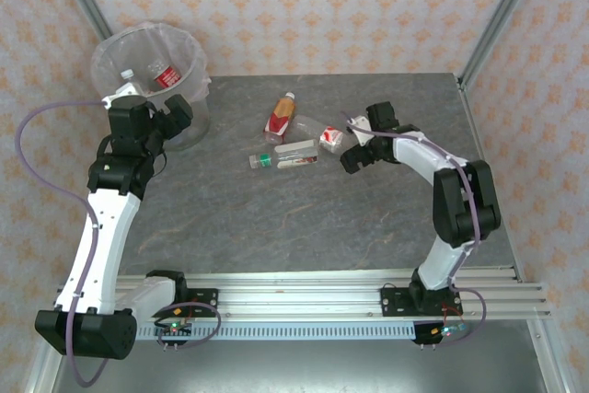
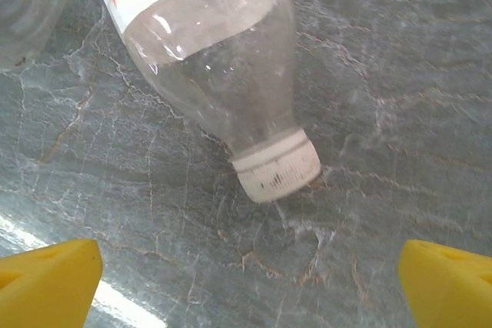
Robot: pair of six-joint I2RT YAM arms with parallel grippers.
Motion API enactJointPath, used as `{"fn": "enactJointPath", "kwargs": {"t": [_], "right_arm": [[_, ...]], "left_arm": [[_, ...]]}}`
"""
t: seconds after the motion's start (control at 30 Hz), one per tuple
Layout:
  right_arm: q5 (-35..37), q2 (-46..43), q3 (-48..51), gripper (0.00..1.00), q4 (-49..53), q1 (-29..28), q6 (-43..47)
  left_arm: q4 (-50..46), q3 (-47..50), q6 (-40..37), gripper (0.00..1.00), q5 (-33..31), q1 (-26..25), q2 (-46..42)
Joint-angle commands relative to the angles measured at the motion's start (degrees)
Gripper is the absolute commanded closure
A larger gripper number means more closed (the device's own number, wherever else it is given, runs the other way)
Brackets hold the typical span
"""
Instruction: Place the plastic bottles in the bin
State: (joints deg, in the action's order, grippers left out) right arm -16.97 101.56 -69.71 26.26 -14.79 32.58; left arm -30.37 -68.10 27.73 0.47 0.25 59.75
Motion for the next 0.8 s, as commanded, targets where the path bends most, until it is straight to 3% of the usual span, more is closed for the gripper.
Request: {"fn": "enactJointPath", "kwargs": {"t": [0.0,0.2,0.27,0.37,0.77], "right_arm": [[-0.24,4.31,-5.28,0.00,6.07,0.20,7.68],[1.39,11.97,-13.59,0.07,11.34,0.24,9.57],[2.37,14.16,-15.57,0.17,12.23,0.20,10.16],[3.55,15.89,-16.90,0.25,11.71,0.20,11.52],[0.11,18.65,-17.78,0.33,11.79,-0.33,17.17]], "left_arm": [[-0.17,1.64,-1.07,0.00,-2.75,0.30,-1.56],[0.88,2.50,-2.17,0.00,-0.58,0.85,-0.86],[1.75,3.14,-1.82,0.00,-0.45,0.80,-0.93],[2.22,3.81,0.10,0.00,-3.00,0.80,-1.42],[3.75,4.01,-0.55,0.00,0.83,1.02,-1.39]]}}
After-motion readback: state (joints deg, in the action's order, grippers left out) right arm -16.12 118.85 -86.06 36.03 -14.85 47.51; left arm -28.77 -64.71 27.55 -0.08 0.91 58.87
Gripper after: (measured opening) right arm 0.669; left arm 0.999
